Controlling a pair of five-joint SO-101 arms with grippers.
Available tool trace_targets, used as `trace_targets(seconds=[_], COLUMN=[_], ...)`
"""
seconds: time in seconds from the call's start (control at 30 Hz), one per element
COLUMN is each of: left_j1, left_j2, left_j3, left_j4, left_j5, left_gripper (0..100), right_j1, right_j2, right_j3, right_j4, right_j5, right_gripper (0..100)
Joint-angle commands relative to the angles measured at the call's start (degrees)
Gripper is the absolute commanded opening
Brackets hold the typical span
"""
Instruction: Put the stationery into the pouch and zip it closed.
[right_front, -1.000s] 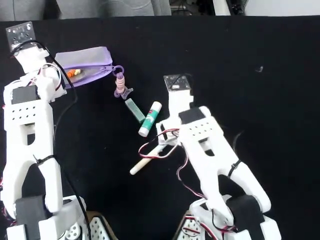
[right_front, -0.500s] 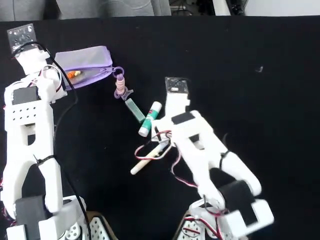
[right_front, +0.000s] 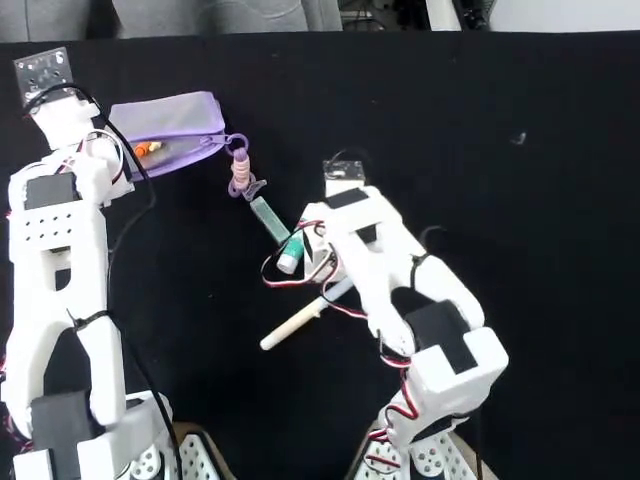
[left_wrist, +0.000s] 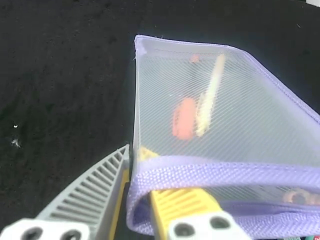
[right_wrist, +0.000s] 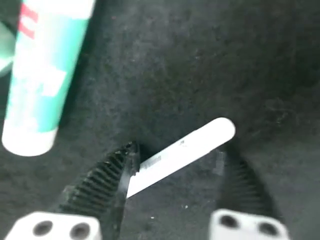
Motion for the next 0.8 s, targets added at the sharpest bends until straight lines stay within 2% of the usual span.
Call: trace_targets(seconds=[0.0, 0.37, 0.63, 0.77], left_j1=[-0.22, -0.13, -0.13, 0.84], left_j2=[-0.35, -0.62, -0.79, -0.88], left_j3=[-0.40, -0.22, -0.04, 0.84], left_j4=[-1.05, -0.79, -0.62, -0.62], left_j5=[0.26, 0.26, 0.26, 0.35], left_gripper=[3, 3, 3, 3], right_j1=[-0.79, -0.70, -0.70, -0.62], right_j2=[-0.40, -8.40, -27.30, -36.62], right_j3=[-2.42, -2.42, -2.86, -3.12], right_j4=[0.09, 2.55, 2.55, 0.70], right_j5=[-0.44, 2.29, 2.46, 5.98], right_gripper=[2.3, 1.1, 1.1, 1.1])
